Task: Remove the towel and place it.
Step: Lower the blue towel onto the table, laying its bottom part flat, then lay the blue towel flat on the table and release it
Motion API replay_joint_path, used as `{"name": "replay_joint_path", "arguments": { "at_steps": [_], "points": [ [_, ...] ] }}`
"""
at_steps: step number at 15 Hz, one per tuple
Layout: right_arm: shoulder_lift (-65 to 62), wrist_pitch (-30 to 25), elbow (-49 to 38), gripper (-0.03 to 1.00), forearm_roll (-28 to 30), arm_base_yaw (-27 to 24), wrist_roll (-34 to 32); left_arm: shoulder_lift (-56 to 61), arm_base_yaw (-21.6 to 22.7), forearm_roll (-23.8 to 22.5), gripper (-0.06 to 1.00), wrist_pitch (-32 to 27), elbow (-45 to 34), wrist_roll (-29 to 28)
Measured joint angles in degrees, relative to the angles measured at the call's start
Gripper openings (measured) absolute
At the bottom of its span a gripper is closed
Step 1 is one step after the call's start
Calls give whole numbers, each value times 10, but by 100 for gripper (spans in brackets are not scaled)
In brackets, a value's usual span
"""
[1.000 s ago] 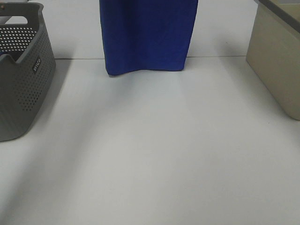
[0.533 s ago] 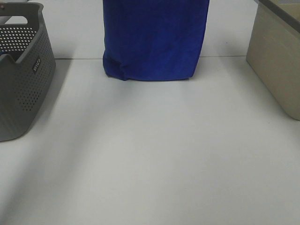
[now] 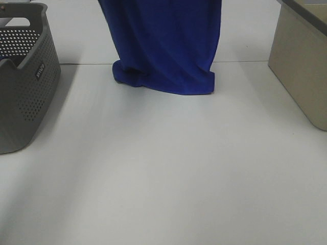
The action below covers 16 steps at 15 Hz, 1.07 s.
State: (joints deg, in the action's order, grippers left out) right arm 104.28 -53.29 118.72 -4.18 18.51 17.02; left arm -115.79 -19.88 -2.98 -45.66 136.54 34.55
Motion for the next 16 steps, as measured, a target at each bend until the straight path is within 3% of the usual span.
{"name": "replay_joint_path", "arguments": {
  "at_steps": [4,5,8,12,16],
  "points": [
    [-48,-125,5,2,-93,0,40,61,0,7,0,-178,0,-97],
    [-57,-155,5,2,-118,1,44,74,-1,12,0,-234,0,-154],
    [-58,-163,5,2,-170,1,49,93,-1,7,0,-241,-14,-219],
    [-73,-165,1,2,-202,1,37,135,-1,25,0,-241,-87,-246],
    [-130,-165,-131,2,-223,1,23,191,-1,48,0,-241,-207,-249]
  ]
}}
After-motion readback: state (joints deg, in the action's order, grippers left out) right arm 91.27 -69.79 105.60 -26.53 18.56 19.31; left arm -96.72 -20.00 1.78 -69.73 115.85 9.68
